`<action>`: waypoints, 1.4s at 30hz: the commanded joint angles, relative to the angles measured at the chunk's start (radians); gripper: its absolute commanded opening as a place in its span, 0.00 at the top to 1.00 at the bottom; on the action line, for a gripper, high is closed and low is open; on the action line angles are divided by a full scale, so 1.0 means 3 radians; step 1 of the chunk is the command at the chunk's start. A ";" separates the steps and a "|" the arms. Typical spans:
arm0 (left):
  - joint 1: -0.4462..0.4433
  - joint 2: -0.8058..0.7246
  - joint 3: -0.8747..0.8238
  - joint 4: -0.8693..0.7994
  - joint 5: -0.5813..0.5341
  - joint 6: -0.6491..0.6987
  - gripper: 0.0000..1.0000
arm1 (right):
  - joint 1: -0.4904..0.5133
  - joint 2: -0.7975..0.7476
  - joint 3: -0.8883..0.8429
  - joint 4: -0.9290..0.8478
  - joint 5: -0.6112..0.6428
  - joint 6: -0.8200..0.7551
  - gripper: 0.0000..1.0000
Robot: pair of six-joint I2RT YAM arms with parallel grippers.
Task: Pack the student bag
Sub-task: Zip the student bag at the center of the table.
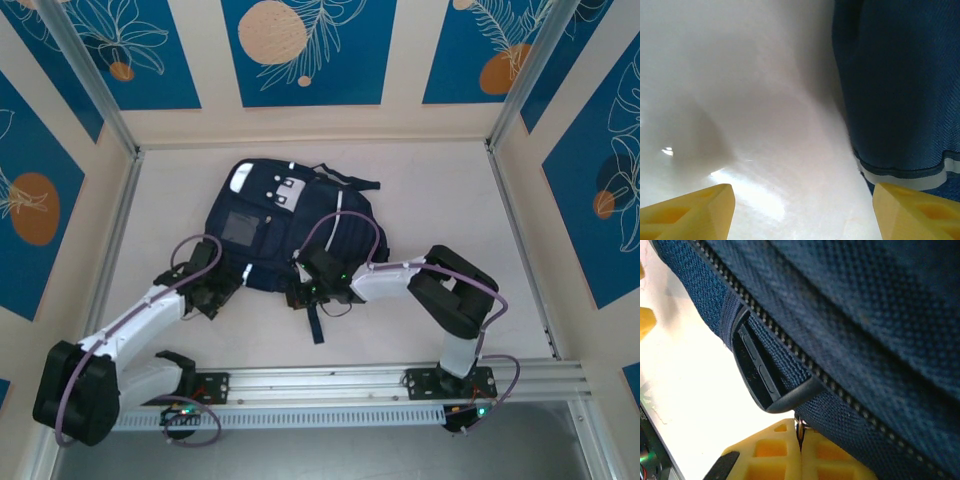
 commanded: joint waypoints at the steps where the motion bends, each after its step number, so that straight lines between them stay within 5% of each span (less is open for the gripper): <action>1: -0.0066 0.0027 0.0050 0.0545 0.0128 -0.0094 0.28 | 0.0011 0.0074 0.0052 0.0130 -0.0148 0.0145 1.00; 10: -0.0158 0.0290 -0.0159 0.1197 0.0192 -0.0190 0.39 | 0.0020 0.0094 0.0018 0.0174 -0.0192 0.0196 1.00; 15: -0.0180 0.0553 -0.0120 0.1302 0.0197 -0.0188 0.66 | 0.0014 0.0085 0.0049 0.0085 -0.0149 0.0153 1.00; 22: -0.0170 0.0527 0.0196 0.0774 -0.0188 0.0043 1.00 | 0.0025 -0.0013 0.0116 -0.0504 0.0238 -0.0035 1.00; 42: -0.0110 0.0424 0.0349 0.0232 -0.0610 0.0218 1.00 | -0.0001 -0.0461 -0.0330 -0.0685 0.0498 -0.0172 1.00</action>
